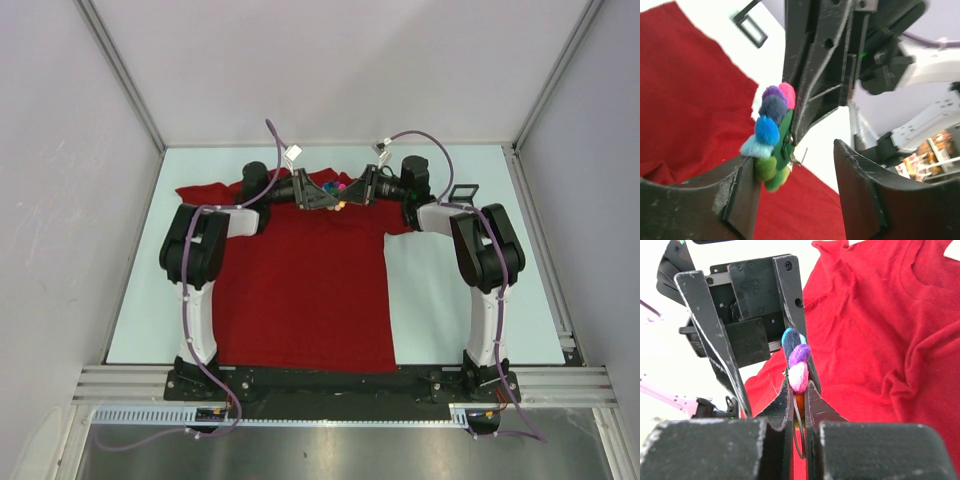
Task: Remove the brooch from the garment
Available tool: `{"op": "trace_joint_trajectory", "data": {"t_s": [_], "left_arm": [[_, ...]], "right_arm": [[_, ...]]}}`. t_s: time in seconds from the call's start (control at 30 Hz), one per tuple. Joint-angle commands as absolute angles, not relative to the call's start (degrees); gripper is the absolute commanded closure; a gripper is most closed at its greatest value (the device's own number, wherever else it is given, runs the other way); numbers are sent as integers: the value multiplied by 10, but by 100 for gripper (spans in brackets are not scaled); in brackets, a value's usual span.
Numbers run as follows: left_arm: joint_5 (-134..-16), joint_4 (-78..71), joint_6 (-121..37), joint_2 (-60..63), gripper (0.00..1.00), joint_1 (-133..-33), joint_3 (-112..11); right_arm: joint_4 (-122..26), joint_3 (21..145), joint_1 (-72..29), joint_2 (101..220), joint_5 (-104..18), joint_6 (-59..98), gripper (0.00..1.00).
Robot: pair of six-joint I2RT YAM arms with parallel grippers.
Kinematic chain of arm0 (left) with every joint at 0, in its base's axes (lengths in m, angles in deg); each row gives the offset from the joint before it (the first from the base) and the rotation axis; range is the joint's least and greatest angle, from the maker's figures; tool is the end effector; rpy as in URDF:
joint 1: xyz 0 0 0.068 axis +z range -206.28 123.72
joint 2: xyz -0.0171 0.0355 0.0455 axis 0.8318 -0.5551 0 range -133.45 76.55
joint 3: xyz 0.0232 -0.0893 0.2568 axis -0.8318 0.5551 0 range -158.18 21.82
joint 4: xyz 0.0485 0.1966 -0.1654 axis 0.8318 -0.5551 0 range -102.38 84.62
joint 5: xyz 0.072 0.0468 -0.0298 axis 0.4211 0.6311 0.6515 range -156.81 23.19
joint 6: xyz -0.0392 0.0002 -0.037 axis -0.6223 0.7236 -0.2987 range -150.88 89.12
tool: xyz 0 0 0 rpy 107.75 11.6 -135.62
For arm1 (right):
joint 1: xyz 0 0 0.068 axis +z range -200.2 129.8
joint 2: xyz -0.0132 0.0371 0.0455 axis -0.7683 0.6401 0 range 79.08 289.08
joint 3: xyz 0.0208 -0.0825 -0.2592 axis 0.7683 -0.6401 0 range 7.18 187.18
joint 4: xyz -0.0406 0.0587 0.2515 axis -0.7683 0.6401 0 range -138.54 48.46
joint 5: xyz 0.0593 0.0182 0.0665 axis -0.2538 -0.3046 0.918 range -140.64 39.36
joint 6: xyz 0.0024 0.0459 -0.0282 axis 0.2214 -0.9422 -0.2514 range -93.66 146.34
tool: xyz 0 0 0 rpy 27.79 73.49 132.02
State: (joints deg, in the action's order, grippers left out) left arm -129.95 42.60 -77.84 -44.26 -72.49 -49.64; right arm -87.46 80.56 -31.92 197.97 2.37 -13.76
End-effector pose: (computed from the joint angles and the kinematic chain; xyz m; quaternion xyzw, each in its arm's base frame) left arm 0.4237 -0.1563 0.1913 0.1910 0.6848 -0.6308 0.3110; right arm 0.4250 0.1703 0.2009 -0.1651 0.7122 0.5812 0.3573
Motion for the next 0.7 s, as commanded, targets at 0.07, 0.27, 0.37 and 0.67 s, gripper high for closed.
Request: {"op": "trace_joint_trajectory", "data": {"t_s": [0.07,0.27,0.37,0.67], "left_arm": [[-1325,783,-1004,-443,38,-684,-466],[-1305,817,-1040,-462,47,-682,-470],[-1304,802,-1023,-454,50,-681,-465],[-1300,739,-993,-461,57,-683,-473]], "right_arm": [[-945,792,-327,1962,24,-191,100],[-972,787,-328,1964,26,-215,100],[-984,784,-329,1963,25,-222,100],[-1032,778,-329,1969,31,-261,100]]}}
